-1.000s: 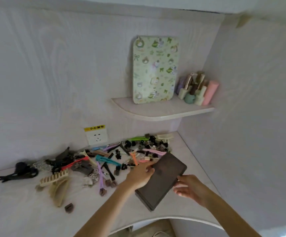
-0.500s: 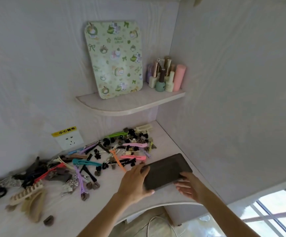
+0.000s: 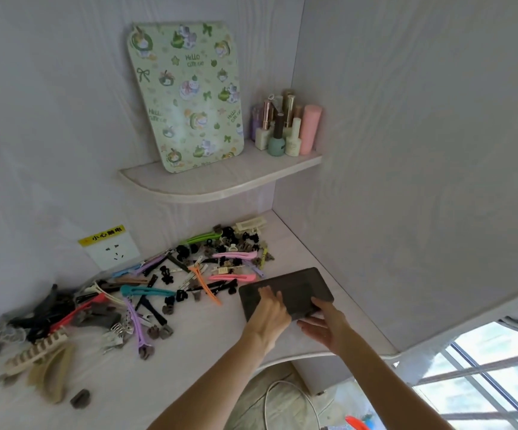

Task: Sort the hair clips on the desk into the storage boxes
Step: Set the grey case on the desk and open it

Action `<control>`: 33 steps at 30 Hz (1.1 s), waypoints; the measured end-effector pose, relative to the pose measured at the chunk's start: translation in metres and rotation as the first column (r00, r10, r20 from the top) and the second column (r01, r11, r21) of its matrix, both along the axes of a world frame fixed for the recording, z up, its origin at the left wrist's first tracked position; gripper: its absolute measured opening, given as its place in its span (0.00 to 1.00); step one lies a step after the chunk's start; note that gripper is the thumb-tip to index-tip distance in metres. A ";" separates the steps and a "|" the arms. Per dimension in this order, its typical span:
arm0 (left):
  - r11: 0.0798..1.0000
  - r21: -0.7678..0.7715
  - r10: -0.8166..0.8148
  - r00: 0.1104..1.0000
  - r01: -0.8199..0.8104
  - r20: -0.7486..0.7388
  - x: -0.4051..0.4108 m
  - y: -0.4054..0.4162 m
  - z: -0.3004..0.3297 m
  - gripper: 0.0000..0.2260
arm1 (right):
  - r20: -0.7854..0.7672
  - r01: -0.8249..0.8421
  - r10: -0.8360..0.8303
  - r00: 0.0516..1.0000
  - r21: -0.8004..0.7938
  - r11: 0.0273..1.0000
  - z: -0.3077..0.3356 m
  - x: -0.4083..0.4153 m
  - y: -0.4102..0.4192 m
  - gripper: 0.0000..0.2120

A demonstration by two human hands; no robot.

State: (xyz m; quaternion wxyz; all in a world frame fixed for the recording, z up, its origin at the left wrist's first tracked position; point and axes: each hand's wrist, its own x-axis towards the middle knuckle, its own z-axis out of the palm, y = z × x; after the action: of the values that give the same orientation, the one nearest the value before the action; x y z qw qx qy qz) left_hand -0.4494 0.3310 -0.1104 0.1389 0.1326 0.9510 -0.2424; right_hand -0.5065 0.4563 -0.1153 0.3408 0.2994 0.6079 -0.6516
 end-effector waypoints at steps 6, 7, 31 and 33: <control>0.987 0.155 0.046 0.999 -0.047 0.010 0.003 -0.006 -0.002 0.35 | -0.069 -0.108 0.109 0.992 0.024 0.994 0.001 -0.003 0.009 0.23; 0.975 0.206 0.090 0.996 -0.089 0.005 0.003 -0.008 -0.002 0.35 | -0.086 -0.119 0.120 0.989 0.012 0.993 0.001 -0.002 0.010 0.24; 0.366 0.900 0.188 0.966 -0.238 0.179 -0.003 -0.047 0.007 0.22 | -0.433 -0.265 0.730 0.530 0.733 0.627 -0.027 -0.033 0.053 0.40; 0.282 0.931 0.204 0.963 -0.233 0.179 -0.008 -0.048 0.009 0.21 | -0.434 -0.204 0.748 0.502 0.781 0.591 -0.029 -0.023 0.058 0.44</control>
State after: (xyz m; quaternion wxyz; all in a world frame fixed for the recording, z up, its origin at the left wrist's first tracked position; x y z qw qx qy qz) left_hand -0.4578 0.2829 -0.1014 0.0787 0.0607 0.9191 0.3814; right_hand -0.5300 0.5143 -0.1444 0.1216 -0.0873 0.9317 -0.3308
